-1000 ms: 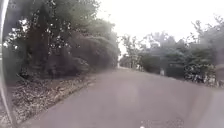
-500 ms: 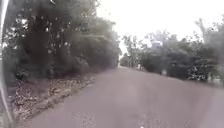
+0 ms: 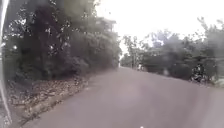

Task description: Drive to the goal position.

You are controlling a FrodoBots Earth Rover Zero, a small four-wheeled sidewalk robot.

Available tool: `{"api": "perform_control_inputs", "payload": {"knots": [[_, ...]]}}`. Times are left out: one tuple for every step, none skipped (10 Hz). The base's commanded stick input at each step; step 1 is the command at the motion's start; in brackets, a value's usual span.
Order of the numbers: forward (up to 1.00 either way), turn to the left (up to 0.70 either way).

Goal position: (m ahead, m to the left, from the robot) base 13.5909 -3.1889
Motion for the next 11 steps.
{"api": "perform_control_inputs", "payload": {"knots": [[0.70,0.01],[0.70,0.01],[0.70,0.01],[0.70,0.01],[0.70,0.01],[0.70,0.01],[0.70,0.01],[0.70,0.01],[0.70,0.01],[0.70,0.01],[0.70,0.01]]}}
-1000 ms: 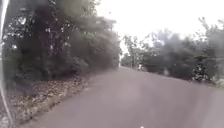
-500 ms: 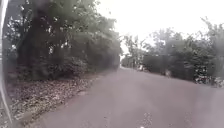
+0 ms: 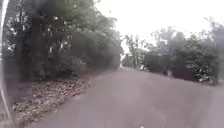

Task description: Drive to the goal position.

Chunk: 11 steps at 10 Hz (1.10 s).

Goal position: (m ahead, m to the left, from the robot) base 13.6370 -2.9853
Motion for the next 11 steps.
{"api": "perform_control_inputs", "payload": {"knots": [[0.70,0.01],[0.70,0.01],[0.70,0.01],[0.70,0.01],[0.70,0.01],[0.70,0.01],[0.70,0.01],[0.70,0.01],[0.70,0.01],[0.70,0.01],[0.70,0.01]]}}
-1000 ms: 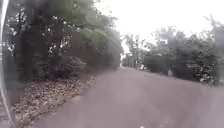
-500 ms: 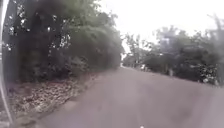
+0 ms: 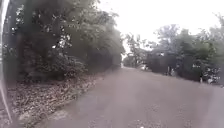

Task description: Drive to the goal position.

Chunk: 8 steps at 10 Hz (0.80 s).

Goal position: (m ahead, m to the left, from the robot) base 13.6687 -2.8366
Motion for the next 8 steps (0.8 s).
{"api": "perform_control_inputs", "payload": {"knots": [[0.70,-0.03],[0.70,-0.34],[0.70,-0.32],[0.70,-0.31],[0.70,-0.29],[0.70,-0.20],[0.70,0.01],[0.70,0.01]]}}
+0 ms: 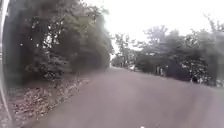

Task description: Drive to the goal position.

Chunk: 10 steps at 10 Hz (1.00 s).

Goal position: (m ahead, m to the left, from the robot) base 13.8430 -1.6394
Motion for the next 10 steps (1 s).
{"api": "perform_control_inputs", "payload": {"knots": [[0.70,0.01],[0.70,0.01],[0.70,0.01],[0.70,0.01],[0.70,0.01],[0.70,0.01],[0.70,0.01],[0.70,0.01],[0.70,-0.29],[0.70,-0.20]]}}
